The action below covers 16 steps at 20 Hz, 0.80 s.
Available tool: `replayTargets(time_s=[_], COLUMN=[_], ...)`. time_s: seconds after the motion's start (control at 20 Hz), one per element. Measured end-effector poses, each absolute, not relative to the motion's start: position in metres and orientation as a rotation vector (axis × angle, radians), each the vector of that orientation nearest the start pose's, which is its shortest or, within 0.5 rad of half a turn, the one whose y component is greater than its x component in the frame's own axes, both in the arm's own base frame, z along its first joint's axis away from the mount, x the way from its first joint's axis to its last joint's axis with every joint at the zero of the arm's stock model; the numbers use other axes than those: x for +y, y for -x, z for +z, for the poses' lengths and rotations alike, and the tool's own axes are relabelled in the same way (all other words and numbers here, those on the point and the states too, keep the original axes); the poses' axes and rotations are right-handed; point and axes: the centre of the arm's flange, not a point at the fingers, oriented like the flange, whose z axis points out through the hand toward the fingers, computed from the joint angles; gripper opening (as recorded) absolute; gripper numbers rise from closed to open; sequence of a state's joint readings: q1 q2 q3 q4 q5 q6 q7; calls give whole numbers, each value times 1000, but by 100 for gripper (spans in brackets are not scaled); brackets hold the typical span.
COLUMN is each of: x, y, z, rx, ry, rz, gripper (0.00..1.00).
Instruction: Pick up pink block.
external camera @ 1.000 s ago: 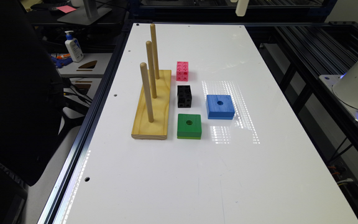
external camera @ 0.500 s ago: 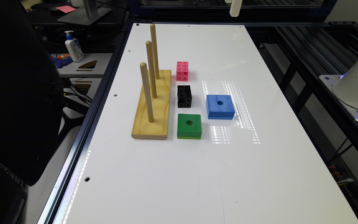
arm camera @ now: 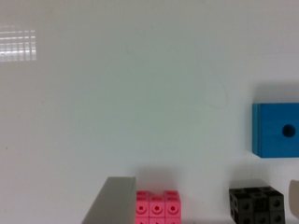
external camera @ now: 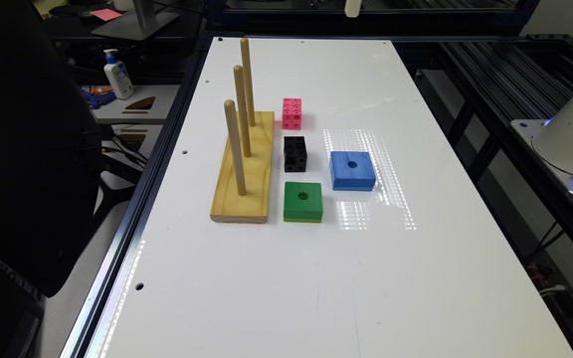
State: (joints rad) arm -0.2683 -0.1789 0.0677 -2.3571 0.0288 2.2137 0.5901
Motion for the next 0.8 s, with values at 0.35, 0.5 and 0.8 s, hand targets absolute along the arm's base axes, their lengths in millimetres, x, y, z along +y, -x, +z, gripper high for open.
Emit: replayTargets(time_s=[0.35, 0.5, 0.8], x=[-99, -101, -112], y=[-482, -481, -480], z=[400, 400, 402], rx=[1230, 1232, 1235], ry=[2870, 2870, 2872], rz=[-43, -44, -52], gripper=[100, 100, 100])
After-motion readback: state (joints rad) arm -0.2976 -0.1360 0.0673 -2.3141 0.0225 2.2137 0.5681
